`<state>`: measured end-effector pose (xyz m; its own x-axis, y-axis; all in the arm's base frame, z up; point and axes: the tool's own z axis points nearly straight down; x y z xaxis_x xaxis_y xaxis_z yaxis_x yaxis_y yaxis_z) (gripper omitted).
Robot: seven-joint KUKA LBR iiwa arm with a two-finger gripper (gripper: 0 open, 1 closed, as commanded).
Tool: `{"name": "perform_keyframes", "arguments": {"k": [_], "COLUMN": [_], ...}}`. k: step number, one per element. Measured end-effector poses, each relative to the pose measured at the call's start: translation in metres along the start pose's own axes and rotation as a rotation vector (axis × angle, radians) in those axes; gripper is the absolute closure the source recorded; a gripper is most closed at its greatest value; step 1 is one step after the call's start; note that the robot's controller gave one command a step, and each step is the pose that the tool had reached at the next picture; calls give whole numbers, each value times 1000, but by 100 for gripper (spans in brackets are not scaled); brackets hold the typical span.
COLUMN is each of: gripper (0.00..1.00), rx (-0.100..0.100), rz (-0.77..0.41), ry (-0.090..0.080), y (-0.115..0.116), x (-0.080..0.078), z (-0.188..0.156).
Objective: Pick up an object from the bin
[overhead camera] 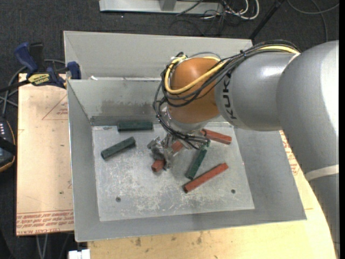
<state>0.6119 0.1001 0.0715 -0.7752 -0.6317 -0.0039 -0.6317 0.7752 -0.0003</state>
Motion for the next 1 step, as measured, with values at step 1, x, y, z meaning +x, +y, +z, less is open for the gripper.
{"name": "perform_keyframes", "arguments": {"k": [1], "gripper": [100], "rx": [2], "rz": [-347], "ry": [-4], "y": [42], "x": [21], "z": [-148]}}
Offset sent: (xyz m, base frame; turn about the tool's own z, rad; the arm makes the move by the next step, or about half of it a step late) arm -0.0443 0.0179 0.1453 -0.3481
